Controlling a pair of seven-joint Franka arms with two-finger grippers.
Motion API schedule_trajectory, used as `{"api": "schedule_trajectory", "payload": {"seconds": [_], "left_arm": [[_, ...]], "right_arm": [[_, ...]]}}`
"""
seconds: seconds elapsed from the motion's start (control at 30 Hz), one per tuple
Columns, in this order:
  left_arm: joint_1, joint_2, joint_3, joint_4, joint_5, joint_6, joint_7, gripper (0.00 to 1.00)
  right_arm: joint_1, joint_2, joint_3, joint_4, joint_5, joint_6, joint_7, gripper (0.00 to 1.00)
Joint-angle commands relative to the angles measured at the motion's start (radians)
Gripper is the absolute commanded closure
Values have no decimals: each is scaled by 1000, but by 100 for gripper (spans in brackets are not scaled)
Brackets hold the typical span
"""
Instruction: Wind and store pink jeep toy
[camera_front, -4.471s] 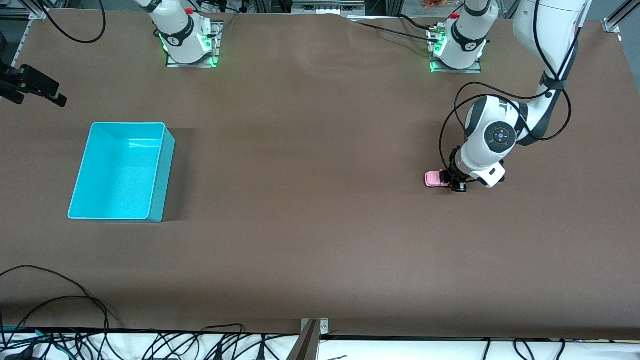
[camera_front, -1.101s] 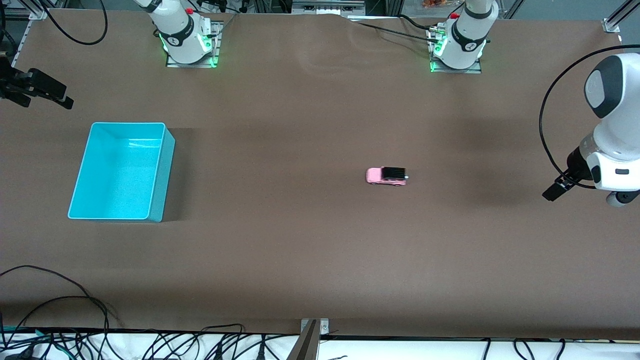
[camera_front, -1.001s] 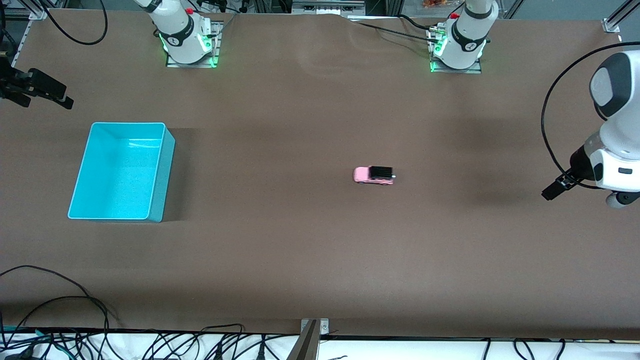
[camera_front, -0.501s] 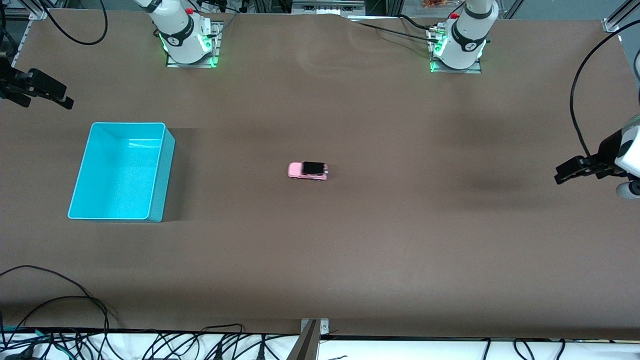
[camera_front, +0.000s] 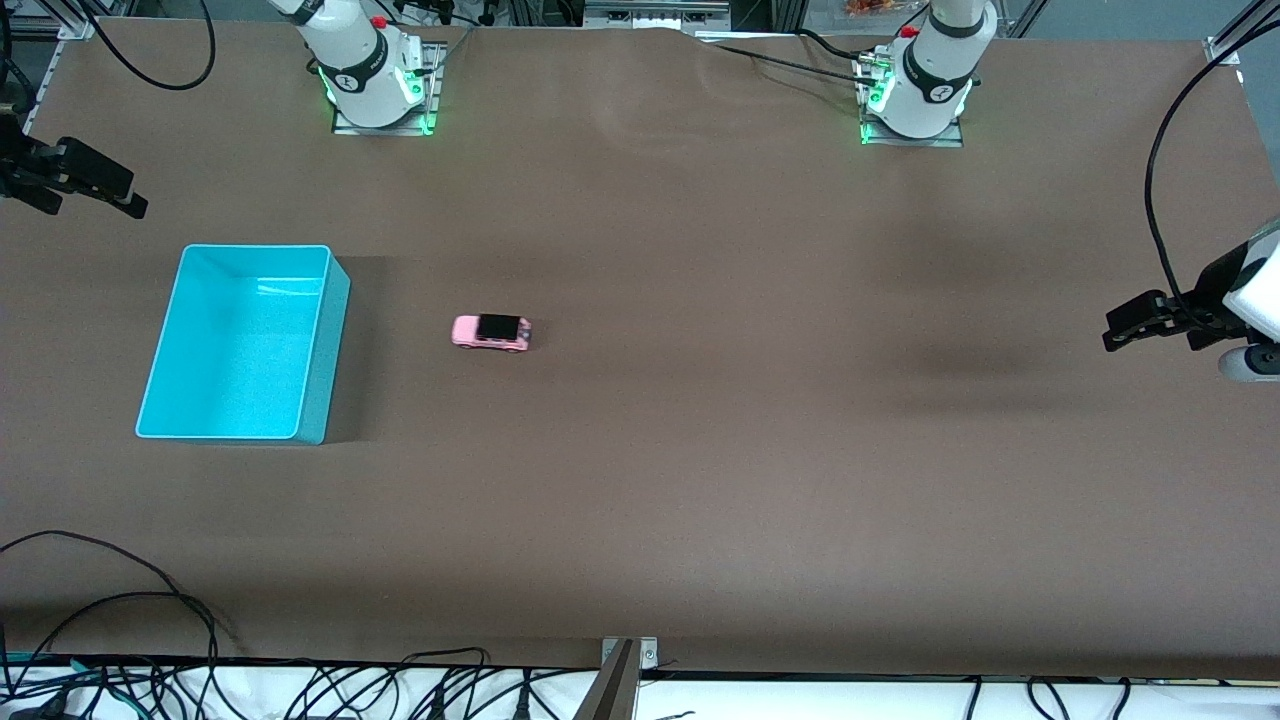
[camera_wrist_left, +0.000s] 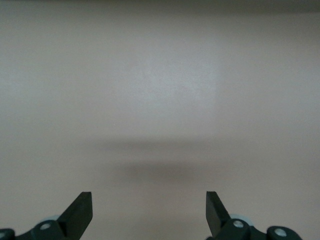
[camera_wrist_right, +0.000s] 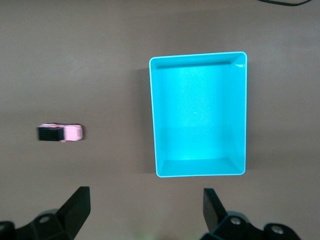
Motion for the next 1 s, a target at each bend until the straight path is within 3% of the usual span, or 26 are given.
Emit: {"api": "schedule_trajectory", "payload": {"seconds": [0.0,0.97], "left_arm": [[7,-20,0,-4,-27,-20,36,0],[1,-21,-15,-16,-16,-20,19,0]], "right_arm": [[5,4,0,20,-17,-15,1,0],[6,6,0,20,-17,-15,1,0]]}}
